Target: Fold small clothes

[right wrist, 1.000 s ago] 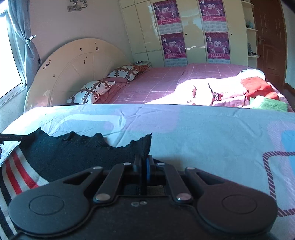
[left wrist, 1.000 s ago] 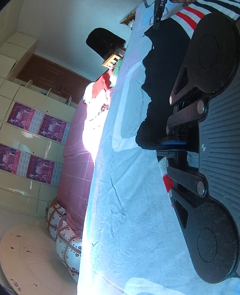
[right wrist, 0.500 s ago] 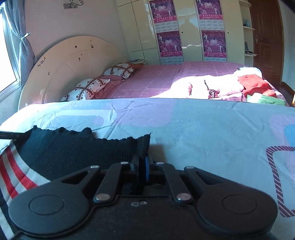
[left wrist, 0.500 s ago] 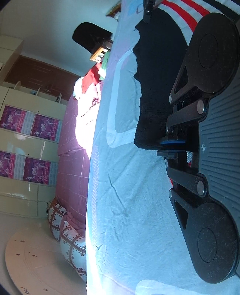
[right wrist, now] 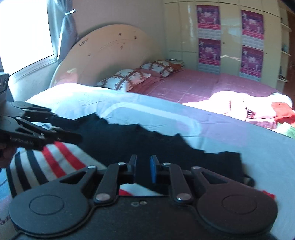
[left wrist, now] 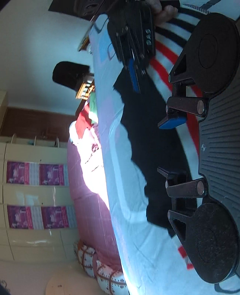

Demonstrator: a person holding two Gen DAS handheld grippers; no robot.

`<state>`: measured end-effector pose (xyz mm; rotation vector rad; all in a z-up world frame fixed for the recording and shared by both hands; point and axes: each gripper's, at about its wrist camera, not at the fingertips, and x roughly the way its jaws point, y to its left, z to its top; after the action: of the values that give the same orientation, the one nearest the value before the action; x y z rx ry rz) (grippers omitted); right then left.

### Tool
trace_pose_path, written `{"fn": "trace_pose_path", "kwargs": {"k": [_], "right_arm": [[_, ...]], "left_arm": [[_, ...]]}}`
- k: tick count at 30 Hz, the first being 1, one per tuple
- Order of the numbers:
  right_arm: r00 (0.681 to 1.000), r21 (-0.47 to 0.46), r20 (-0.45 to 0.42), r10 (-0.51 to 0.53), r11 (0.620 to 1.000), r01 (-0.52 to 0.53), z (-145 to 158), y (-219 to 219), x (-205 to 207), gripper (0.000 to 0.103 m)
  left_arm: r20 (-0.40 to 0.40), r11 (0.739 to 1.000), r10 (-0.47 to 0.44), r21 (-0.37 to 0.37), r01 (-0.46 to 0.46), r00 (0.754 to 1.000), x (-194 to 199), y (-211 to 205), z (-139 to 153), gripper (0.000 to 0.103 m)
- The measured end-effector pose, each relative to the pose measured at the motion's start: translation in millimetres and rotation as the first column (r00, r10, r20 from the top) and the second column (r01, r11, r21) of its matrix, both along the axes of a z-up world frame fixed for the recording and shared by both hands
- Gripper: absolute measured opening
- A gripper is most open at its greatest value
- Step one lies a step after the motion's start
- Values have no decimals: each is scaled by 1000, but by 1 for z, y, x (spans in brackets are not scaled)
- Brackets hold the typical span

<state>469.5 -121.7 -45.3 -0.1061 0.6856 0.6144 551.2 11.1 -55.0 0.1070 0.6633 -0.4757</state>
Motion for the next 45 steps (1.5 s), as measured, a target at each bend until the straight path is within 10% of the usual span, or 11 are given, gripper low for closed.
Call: {"fn": "trace_pose_path", "kwargs": {"k": [5,9,19,30,45], "right_arm": [[997,-171,75,22,985,-9,-12,20,-4,22],[983,-223,87,-162,958,178,-17,-36,1,23],[943,-150,115,-312,933,327,1,-88,-21,21],[997,-23,4,-75,997,75,16,24,-144,21],[994,-172,-14,-106,980,102,-9,33,-157,22]], "left_arm": [[-44,996,29,83,-25,999,5,-16,-18,46],[-37,983,168,79,-164,985,5,30,-25,54],[36,960,261,91,-263,965,-21,62,-17,54],[-65,990,140,-17,-142,988,-132,8,13,54],[-93,981,196,21,-195,976,-162,22,-16,52]]}}
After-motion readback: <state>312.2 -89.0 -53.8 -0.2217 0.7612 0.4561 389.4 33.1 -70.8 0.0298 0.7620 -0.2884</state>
